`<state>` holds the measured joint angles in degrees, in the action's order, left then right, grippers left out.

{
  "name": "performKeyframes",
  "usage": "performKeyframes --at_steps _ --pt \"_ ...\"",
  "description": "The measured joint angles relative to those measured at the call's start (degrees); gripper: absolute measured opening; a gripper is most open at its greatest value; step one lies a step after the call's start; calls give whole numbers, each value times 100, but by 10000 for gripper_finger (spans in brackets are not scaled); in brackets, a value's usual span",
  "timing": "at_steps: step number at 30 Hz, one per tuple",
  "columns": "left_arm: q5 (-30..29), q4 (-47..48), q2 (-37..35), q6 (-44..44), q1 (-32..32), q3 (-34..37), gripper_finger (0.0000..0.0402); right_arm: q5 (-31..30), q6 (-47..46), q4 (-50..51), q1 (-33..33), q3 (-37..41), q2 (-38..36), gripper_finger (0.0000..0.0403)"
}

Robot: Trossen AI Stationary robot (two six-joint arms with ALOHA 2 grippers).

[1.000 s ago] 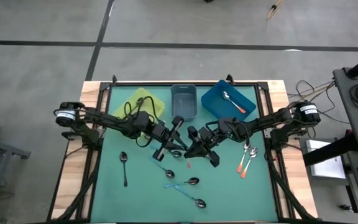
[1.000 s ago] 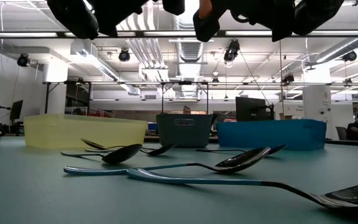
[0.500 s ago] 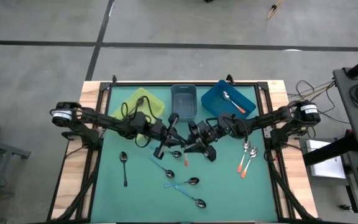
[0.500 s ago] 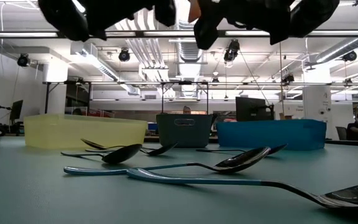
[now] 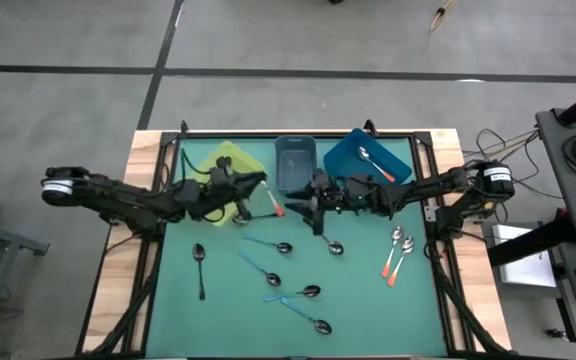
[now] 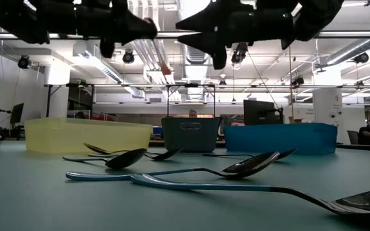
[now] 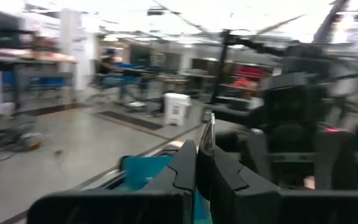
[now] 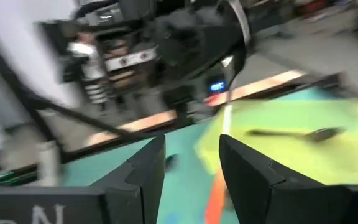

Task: Sort silverware by color (type)
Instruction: Put the orange spoon into the blue bin

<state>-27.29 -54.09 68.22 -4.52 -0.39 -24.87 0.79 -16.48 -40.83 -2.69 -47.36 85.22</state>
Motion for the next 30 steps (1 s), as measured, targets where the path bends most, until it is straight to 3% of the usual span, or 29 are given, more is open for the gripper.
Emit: performKeyframes --at_steps 5,10,19,30 --pt "-503 -31 -8 -140 -6 74 0 -1380 901 931 309 -551 163 135" --pt "-678 13 259 -85 -6 -142 0 -2353 1472 1914 519 -1336 503 136" --pt "-682 15 747 90 -6 -454 0 -3656 1169 3104 543 -2326 1153 145" --pt "-680 18 858 -48 -3 -545 0 -3828 1111 3148 517 -2518 1396 112"
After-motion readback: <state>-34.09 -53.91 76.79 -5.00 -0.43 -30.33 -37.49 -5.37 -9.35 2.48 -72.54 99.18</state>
